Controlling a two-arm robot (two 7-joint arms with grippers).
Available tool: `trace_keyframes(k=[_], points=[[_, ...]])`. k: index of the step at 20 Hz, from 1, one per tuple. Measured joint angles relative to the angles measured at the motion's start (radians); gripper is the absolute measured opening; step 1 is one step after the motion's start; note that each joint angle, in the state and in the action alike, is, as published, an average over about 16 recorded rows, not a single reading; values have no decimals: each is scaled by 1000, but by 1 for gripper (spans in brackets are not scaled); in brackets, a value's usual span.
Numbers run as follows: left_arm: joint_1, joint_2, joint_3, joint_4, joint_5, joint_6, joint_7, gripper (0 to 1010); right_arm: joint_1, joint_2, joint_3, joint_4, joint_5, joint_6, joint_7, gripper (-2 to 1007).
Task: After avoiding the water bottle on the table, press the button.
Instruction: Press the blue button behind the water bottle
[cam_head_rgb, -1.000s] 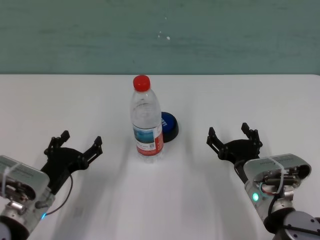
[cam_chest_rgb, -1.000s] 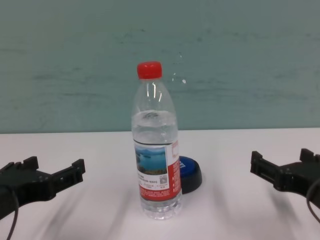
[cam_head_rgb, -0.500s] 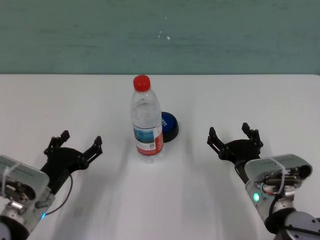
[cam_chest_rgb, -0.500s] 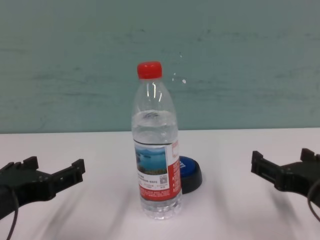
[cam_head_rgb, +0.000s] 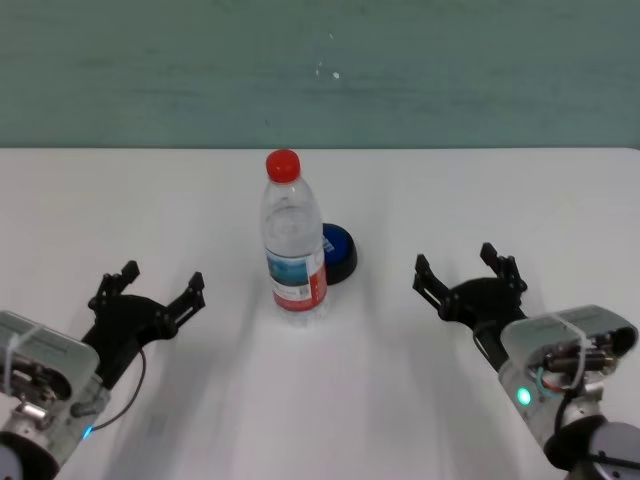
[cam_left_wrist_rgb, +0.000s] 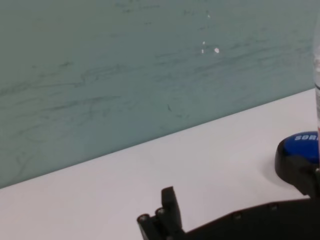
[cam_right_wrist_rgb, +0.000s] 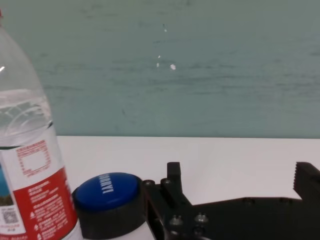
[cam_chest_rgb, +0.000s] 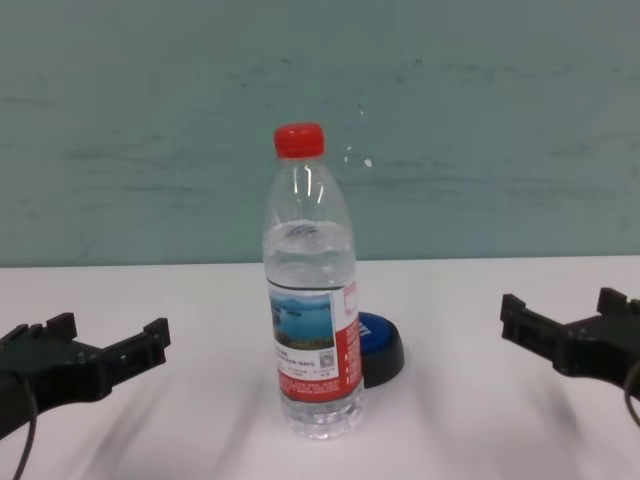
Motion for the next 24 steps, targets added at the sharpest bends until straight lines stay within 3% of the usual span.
trace_keyframes(k=[13, 18, 24], points=[[0, 0, 0, 0, 0, 0, 0, 1000, 14, 67, 44, -31, 58, 114, 156, 1004], [0, 0, 0, 0, 0, 0, 0, 1000, 26, 93, 42, -40, 80, 144, 201, 1004], [0, 0, 0, 0, 0, 0, 0, 1000, 53, 113, 27, -33, 109, 151, 235, 1004]])
